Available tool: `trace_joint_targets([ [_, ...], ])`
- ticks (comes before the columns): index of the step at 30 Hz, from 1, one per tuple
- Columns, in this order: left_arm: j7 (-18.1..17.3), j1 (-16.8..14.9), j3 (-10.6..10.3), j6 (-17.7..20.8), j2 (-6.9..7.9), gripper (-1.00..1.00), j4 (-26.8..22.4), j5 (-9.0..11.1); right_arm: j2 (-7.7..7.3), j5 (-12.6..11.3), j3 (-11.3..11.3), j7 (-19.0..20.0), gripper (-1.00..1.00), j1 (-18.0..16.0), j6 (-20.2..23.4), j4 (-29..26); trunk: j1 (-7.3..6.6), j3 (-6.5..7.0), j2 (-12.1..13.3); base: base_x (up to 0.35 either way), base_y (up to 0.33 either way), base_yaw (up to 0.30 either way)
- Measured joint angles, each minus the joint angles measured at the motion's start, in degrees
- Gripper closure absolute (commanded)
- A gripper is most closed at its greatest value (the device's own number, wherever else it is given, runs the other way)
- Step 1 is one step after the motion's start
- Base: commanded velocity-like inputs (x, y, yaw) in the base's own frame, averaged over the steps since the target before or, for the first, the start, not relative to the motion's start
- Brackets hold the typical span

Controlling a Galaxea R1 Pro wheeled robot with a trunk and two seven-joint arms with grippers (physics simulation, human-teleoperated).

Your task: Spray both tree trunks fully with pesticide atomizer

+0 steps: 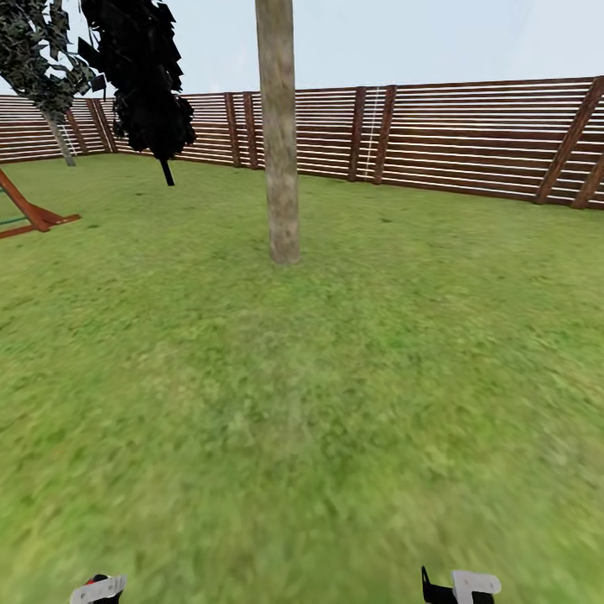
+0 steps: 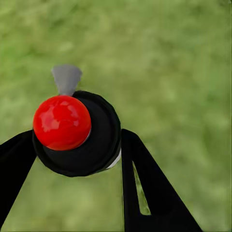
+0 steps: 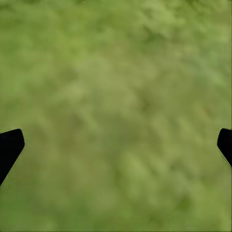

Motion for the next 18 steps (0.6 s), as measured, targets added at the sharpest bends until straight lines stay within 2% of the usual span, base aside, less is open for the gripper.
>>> trace_joint_targets([
  [18, 0.0, 0.0, 0.0, 0.0, 0.0, 1.0, 0.0, -0.01, 0.0, 0.0, 0.0, 0.0, -1.0, 0.0, 0.0, 0.0, 0.0, 0.0, 0.0, 0.343, 0.0, 0.0],
])
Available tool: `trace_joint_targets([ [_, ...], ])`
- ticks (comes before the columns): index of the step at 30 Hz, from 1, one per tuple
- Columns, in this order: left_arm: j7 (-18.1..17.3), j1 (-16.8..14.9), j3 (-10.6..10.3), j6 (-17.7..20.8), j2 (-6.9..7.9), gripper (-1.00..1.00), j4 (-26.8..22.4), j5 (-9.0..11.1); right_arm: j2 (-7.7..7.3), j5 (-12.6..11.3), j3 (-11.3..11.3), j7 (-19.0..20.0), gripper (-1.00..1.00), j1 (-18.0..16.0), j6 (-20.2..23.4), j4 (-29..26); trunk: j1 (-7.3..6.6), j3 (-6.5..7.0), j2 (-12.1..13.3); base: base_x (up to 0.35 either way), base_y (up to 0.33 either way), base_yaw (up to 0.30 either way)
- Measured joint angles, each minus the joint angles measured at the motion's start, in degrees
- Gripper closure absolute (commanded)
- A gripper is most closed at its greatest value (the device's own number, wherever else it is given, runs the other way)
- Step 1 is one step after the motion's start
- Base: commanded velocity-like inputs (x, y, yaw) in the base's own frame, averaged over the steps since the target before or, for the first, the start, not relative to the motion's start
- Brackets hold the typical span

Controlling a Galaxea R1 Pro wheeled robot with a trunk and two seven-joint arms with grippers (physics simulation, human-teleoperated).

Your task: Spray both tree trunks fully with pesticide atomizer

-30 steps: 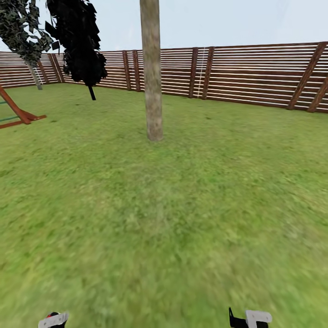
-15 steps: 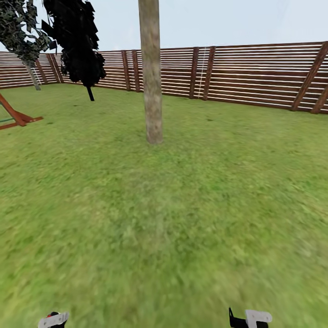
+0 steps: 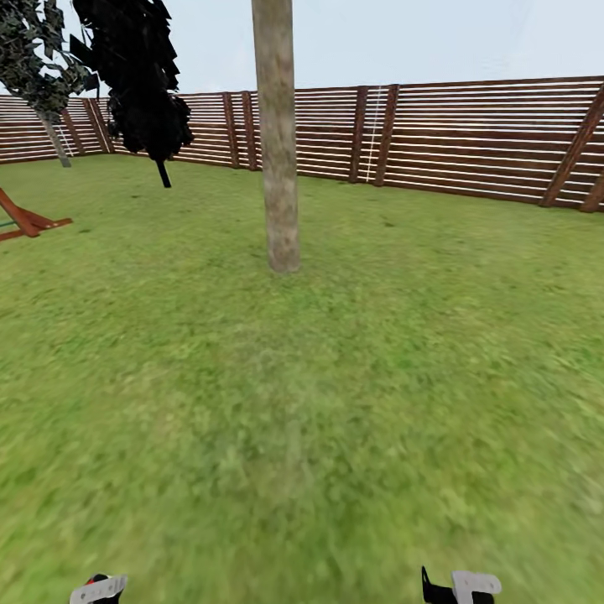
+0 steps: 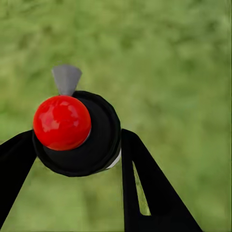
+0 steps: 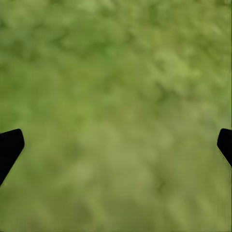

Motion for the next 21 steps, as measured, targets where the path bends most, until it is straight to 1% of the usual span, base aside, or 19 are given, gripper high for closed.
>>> trace_joint_targets([
  [13, 0.0, 0.0, 0.0, 0.0, 0.0, 1.0, 0.0, 0.01, 0.0, 0.0, 0.0, 0.0, -1.0, 0.0, 0.0, 0.0, 0.0, 0.01, 0.0, 0.343, 0.0, 0.001],
  [21, 0.0, 0.0, 0.0, 0.0, 0.01, 1.0, -0.03, 0.01, 0.0, 0.0, 0.0, -0.06, -1.0, 0.0, -0.02, 0.0, 0.0, 0.34, 0.0, 0.343, 0.0, 0.042],
])
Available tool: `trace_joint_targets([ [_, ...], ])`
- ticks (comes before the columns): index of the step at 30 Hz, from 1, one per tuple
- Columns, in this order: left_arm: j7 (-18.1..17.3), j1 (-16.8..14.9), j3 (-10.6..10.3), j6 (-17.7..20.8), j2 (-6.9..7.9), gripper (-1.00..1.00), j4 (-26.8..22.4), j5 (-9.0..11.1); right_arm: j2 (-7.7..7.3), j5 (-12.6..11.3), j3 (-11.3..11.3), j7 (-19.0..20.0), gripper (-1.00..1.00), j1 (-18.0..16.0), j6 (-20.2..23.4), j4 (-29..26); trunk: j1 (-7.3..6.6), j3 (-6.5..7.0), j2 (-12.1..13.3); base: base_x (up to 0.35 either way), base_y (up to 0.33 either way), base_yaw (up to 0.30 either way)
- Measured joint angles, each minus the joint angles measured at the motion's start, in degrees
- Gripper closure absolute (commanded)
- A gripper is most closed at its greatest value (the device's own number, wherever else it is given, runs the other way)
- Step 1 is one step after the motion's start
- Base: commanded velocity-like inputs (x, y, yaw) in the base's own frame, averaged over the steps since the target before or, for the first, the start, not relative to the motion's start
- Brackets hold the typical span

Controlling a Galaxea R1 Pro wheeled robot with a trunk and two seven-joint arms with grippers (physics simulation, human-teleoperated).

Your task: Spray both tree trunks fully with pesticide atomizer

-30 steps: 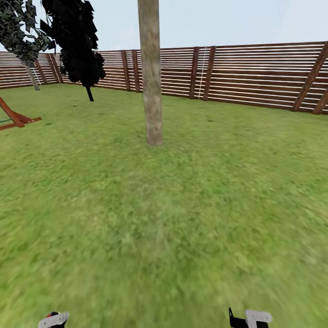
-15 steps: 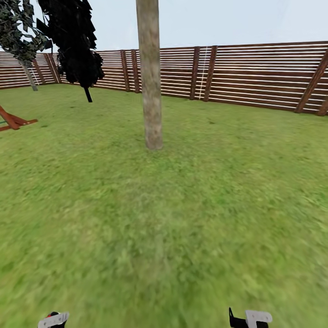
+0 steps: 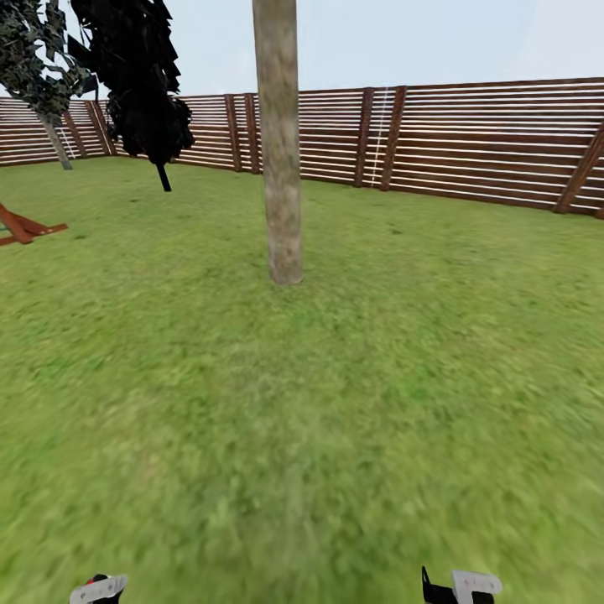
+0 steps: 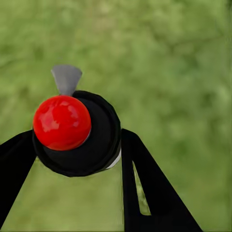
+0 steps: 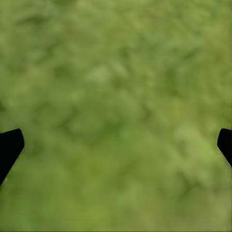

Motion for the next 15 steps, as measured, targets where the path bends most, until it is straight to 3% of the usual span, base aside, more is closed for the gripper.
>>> trace_joint_targets([
  [15, 0.0, 0.0, -0.01, 0.0, 0.0, 1.0, -0.05, 0.0, 0.0, 0.0, 0.0, 0.01, -1.0, 0.0, 0.01, 0.0, 0.0, 0.02, 0.0, 0.343, 0.0, 0.02],
])
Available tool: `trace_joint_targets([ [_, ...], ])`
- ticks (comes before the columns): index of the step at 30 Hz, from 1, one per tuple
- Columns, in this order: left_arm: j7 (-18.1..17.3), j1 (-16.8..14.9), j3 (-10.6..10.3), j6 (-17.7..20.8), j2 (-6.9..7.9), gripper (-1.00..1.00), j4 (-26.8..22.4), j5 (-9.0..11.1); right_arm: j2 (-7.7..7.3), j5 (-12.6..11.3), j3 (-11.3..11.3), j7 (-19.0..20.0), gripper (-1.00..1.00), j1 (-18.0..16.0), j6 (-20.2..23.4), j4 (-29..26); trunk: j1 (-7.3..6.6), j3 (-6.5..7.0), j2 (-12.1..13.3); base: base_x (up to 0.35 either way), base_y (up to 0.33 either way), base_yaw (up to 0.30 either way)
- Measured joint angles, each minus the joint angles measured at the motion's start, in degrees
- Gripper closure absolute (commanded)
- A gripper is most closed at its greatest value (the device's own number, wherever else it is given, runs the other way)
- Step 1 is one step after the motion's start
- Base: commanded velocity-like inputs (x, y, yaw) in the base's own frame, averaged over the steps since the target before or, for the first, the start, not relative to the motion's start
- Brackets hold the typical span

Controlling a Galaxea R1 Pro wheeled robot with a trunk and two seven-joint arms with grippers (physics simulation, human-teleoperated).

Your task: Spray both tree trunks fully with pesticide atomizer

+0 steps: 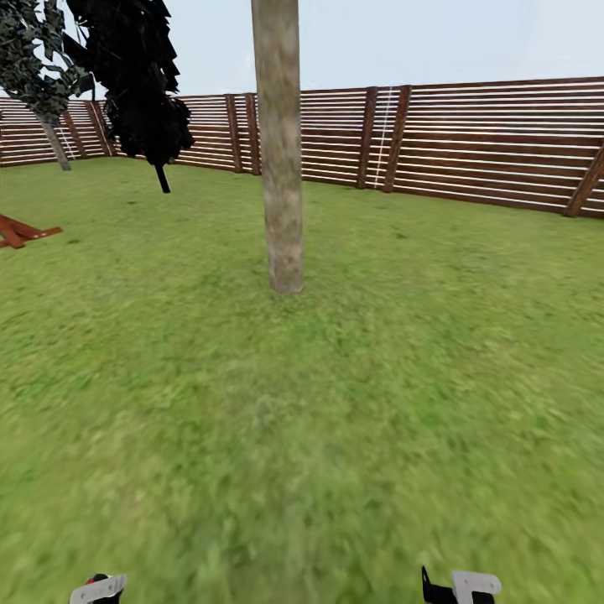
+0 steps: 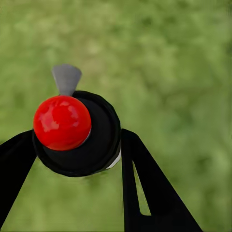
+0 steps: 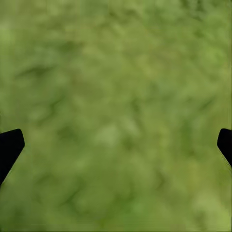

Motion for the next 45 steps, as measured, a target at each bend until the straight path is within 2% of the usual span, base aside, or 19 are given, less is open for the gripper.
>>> trace_joint_targets([
  [45, 0.0, 0.0, 0.0, 0.0, 0.08, 1.0, 0.0, 0.0, 0.13, 0.0, 0.14, 0.05, -1.0, 0.0, 0.0, 0.0, 0.0, 0.16, 0.0, 0.343, 0.0, 0.031],
])
